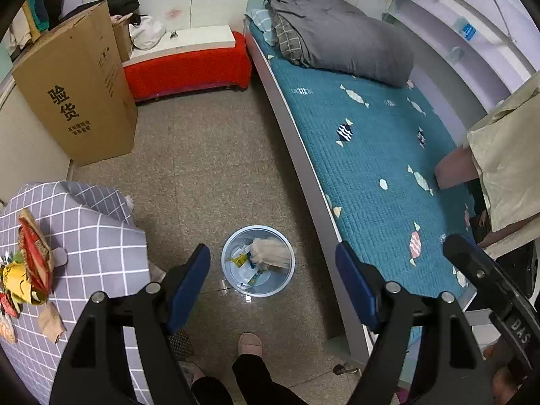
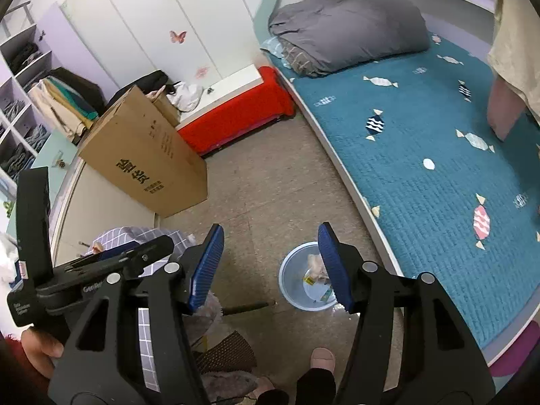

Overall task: Collect trash
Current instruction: 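Carry the carton and newspaper over the blue bucket and release both, then move both open tools back over the remaining trash on the table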

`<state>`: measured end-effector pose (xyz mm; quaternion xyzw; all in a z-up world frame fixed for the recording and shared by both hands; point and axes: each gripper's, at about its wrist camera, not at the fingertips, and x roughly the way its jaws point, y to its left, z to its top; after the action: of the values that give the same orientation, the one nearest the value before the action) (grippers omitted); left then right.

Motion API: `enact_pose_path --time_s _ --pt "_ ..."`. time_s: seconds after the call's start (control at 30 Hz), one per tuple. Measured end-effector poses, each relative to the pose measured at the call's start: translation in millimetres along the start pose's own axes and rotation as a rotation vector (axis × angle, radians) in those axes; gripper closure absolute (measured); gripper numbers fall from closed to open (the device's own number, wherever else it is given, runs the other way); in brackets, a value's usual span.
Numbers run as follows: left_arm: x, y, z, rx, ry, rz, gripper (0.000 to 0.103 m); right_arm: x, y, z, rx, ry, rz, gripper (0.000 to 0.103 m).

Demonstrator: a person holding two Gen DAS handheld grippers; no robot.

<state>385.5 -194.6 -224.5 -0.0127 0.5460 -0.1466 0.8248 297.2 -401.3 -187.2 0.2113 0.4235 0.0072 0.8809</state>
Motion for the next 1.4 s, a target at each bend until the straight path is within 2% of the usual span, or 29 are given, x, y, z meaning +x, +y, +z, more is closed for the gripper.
enact_pose_path --time_s 0.47,0.87,1.17,1.4 --pt "-87 53 -56 -0.062 -0.119 -0.001 0.028 -29 86 -42 -0.113 -0.008 0.078 0.045" --pt "-157 163 -121 -0.156 -0.166 0.022 0.028 -37 198 -104 -0.179 0.014 0.154 0.043" --pt "-180 252 -159 -0.245 -0.153 0.046 0.028 -22 264 -147 -0.214 0.052 0.19 0.042" --pt "-172 303 -161 -0.377 -0.133 0.041 0.028 3 288 -153 -0.251 0.113 0.196 0.04"
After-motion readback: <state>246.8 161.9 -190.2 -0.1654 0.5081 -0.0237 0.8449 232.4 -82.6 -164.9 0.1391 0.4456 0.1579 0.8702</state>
